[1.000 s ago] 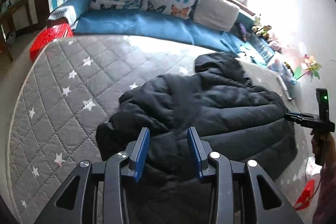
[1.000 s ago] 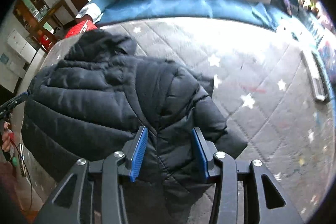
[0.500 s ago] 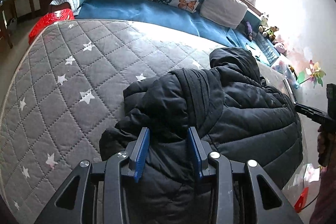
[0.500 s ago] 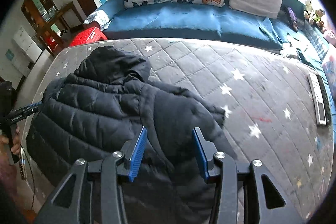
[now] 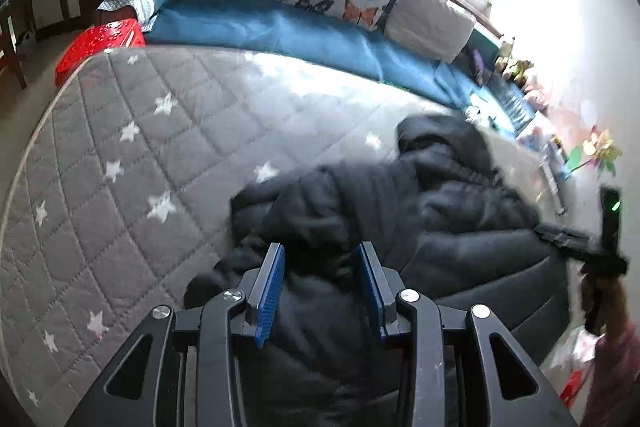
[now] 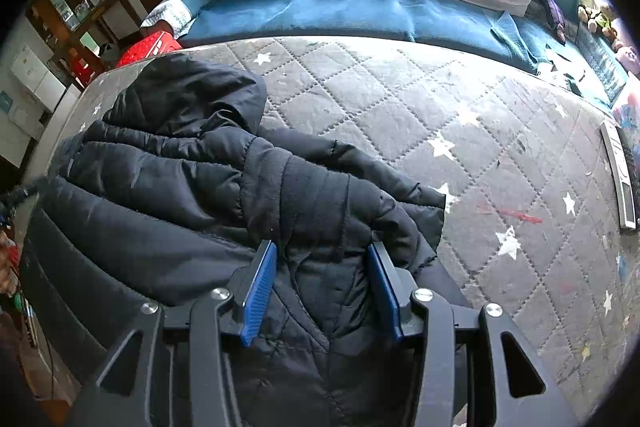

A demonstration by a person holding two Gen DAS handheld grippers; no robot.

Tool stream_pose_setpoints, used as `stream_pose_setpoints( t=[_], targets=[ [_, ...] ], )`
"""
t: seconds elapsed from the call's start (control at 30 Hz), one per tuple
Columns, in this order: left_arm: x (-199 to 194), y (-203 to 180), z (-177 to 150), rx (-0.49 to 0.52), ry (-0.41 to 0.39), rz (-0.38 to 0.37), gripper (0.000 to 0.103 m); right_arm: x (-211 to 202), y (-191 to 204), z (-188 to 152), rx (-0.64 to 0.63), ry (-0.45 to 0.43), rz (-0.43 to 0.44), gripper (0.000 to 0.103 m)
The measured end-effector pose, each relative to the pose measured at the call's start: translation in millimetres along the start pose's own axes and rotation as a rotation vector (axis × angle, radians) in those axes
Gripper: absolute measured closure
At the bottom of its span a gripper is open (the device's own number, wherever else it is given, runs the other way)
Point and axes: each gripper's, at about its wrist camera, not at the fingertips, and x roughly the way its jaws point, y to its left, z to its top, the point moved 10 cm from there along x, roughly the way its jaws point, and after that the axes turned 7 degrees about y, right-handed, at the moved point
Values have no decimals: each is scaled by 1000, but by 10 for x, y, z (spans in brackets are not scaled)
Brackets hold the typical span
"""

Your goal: Fold large clothes

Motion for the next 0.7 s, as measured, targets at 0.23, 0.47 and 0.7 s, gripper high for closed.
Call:
stream_pose_setpoints(
  t=[0.23, 0.47, 0.7],
  targets=[
    [18, -232, 265, 29, -25, -26, 62, 2, 4, 14, -4, 6, -4, 51],
    [495, -113, 248, 1, 67, 28, 61, 17, 11, 7, -3, 0, 1, 50],
    [421, -102, 267, -20, 57, 22, 60, -89, -18, -28, 2, -62, 8, 48]
  ],
)
